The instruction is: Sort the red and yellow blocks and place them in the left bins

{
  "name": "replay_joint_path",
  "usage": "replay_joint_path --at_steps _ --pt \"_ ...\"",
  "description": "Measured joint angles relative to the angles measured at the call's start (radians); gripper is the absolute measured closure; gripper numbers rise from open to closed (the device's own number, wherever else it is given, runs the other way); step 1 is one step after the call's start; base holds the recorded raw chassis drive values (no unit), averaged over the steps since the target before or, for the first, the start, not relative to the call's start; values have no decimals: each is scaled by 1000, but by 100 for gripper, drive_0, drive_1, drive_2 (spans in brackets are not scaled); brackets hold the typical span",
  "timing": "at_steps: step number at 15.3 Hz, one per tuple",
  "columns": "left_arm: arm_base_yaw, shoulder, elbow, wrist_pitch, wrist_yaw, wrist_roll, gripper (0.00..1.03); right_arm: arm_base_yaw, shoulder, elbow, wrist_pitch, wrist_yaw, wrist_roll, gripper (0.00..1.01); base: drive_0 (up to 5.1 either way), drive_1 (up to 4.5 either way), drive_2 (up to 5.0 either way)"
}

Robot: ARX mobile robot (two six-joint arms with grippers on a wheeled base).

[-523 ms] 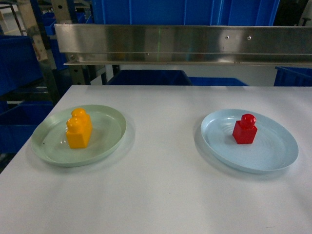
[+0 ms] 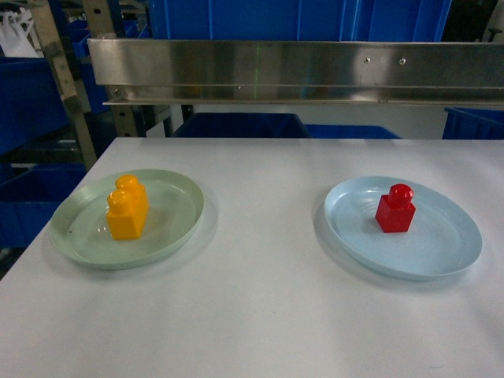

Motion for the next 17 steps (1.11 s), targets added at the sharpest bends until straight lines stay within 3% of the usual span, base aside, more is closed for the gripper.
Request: replay_joint_path --at_steps 1,2,3,4,5,6,7,8,10,14,17 --pt "-35 44 15 11 -25 -2 5 -11 53 15 26 -45 -3 3 0 0 0" --pt "-46 163 79 67 -12 -15 5 -51 196 84 97 -107 8 3 0 0 0" --pt "-24 344 204 179 -6 -23 5 -60 401 219 230 -122 11 3 0 0 0" --pt "2 573 356 277 6 -30 5 -34 653 393 354 -143 21 3 0 0 0" --pt "-7 793 478 286 28 -40 5 0 890 532 381 -156 35 3 0 0 0" --pt "-19 1012 592 215 62 -63 5 26 1130 648 342 -170 58 3 0 0 0" --pt "-33 1247 692 190 67 -92 5 51 1377 732 351 -166 56 3 0 0 0" --pt "-43 1396 715 310 27 -83 5 58 1518 742 381 -139 42 3 0 0 0" --pt "-19 1472 691 440 -56 -68 5 59 1560 736 381 -129 30 3 0 0 0" --pt "-8 1445 686 454 -70 -68 5 59 1524 743 393 -126 23 3 0 0 0" --pt "-11 1447 686 452 -68 -68 5 86 1549 748 370 -151 27 3 0 0 0"
